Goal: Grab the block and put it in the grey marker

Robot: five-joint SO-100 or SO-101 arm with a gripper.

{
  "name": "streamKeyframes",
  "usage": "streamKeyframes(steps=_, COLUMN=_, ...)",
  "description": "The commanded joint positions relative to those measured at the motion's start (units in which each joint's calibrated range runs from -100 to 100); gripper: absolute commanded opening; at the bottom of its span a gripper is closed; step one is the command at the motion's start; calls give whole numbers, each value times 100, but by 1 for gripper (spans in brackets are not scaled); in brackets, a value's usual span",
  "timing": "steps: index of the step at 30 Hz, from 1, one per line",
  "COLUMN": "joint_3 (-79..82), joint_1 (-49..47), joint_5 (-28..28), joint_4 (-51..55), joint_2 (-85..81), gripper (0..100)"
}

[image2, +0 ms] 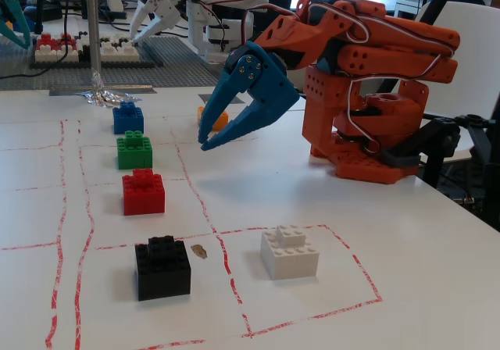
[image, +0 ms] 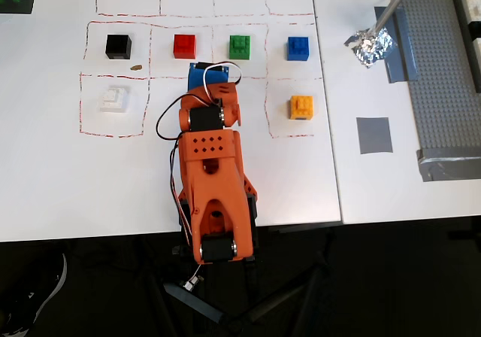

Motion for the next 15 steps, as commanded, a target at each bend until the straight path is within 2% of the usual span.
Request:
streamKeyframes(steps=1, joint_3=81, joint_1=38, joint_5=-39, joint_4=-34, joint_2=-223, gripper=0)
streamKeyframes(steps=9, joint_3=72, joint_1=11, joint_5=24, joint_4=-100, joint_2=-180, gripper=0)
streamKeyframes(steps=15, joint_3=-699, joint_1=232, joint_5=98, joint_4=-385, joint_2=802, gripper=0)
